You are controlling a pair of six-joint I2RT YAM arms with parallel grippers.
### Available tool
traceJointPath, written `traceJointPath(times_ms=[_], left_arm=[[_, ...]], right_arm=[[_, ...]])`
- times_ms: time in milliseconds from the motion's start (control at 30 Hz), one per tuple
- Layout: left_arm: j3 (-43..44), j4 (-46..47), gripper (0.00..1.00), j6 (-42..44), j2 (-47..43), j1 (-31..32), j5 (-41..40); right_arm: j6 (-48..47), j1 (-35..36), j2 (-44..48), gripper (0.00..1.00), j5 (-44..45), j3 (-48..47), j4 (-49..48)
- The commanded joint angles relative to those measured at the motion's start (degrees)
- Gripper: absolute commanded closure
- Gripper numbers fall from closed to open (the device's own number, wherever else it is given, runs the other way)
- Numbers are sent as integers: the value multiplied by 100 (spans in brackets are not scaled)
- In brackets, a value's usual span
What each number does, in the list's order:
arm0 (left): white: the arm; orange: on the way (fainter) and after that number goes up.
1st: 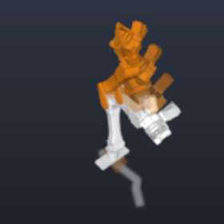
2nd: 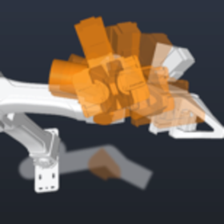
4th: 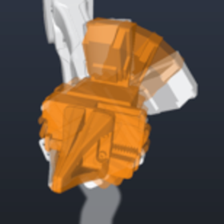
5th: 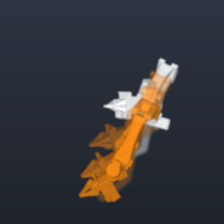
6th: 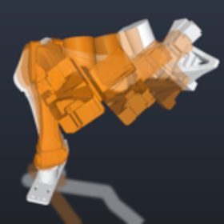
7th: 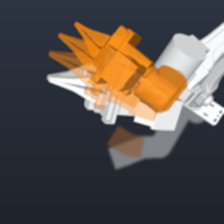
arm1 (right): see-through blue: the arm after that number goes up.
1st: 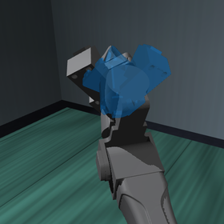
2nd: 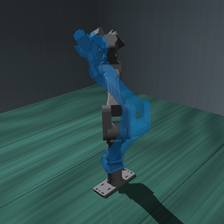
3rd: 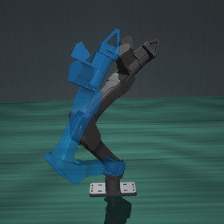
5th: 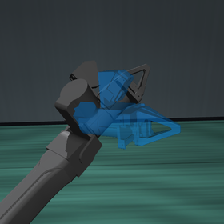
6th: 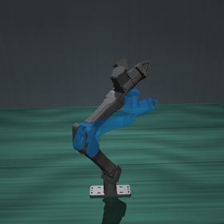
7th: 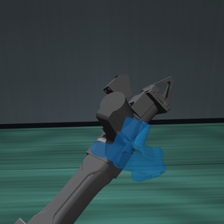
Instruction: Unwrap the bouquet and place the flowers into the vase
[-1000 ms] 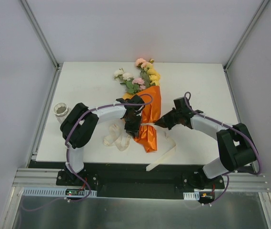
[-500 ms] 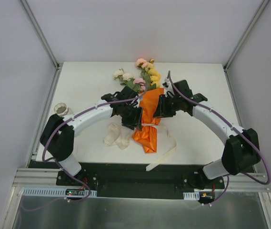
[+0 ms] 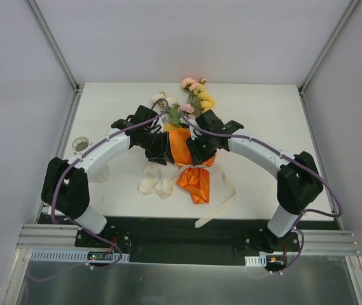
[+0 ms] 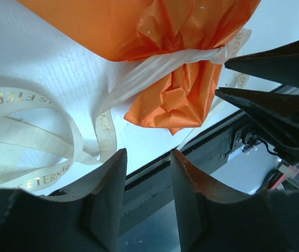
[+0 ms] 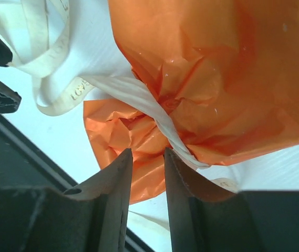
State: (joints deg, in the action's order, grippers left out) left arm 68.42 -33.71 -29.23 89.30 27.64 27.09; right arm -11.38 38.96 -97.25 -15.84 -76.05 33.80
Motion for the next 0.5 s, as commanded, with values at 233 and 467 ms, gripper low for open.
traceJointPath(times_ms=[233, 467], left_arm=[[-180, -118, 57, 146, -123, -153, 516], [-215, -162, 56, 181, -228, -180, 490]], right_arm=[[-1824, 736, -523, 64, 1838, -815, 874], [-1930, 789, -786, 64, 1883, -964, 953]])
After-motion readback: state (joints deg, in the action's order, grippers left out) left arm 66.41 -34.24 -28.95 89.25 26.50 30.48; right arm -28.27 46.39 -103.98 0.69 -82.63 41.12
